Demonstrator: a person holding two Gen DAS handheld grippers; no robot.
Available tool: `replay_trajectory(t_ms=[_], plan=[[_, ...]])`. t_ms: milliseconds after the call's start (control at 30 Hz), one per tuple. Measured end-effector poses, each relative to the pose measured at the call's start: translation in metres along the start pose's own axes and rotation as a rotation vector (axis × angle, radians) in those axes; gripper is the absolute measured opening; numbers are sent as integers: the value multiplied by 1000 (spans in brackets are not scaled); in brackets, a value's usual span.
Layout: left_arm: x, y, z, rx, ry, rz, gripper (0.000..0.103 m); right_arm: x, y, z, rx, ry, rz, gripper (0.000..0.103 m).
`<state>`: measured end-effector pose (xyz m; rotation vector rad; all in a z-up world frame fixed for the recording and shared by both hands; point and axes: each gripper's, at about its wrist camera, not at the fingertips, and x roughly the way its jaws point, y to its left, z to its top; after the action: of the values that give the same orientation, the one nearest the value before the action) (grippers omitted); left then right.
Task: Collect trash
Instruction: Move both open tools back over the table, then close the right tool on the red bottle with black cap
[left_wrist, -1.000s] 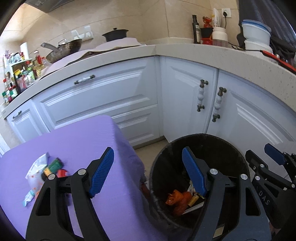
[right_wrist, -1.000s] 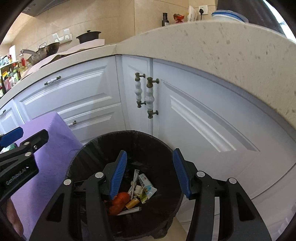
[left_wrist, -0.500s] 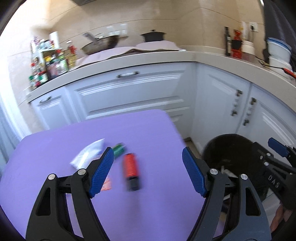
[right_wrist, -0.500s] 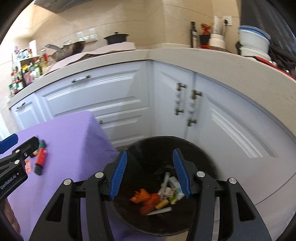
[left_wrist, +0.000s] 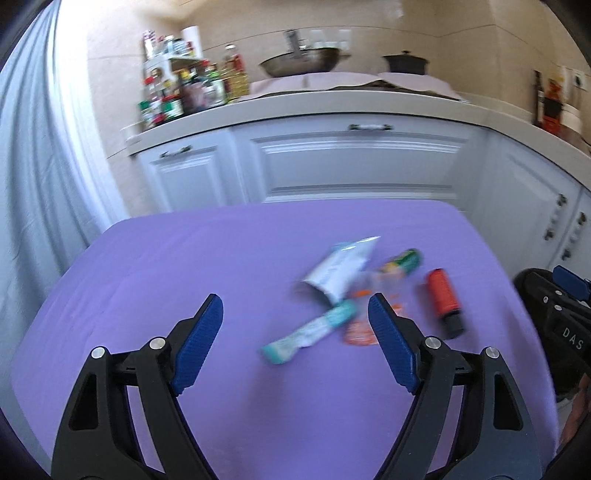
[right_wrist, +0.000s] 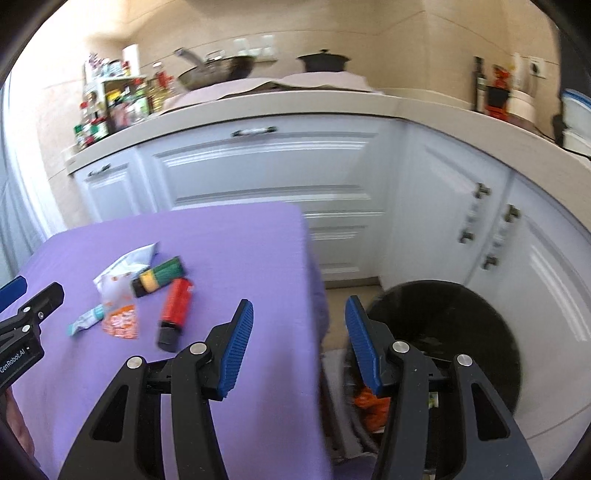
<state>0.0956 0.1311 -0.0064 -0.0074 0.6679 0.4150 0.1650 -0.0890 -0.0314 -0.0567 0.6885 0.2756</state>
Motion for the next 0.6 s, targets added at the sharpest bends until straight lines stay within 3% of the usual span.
replay_trajectory(t_ms=[333, 600], plan=[[16, 48, -12, -60, 49, 52, 79, 31, 61, 1, -106, 74, 78, 52], [24, 59, -18, -68, 71, 42, 80, 50, 76, -2, -126, 150, 75, 52]])
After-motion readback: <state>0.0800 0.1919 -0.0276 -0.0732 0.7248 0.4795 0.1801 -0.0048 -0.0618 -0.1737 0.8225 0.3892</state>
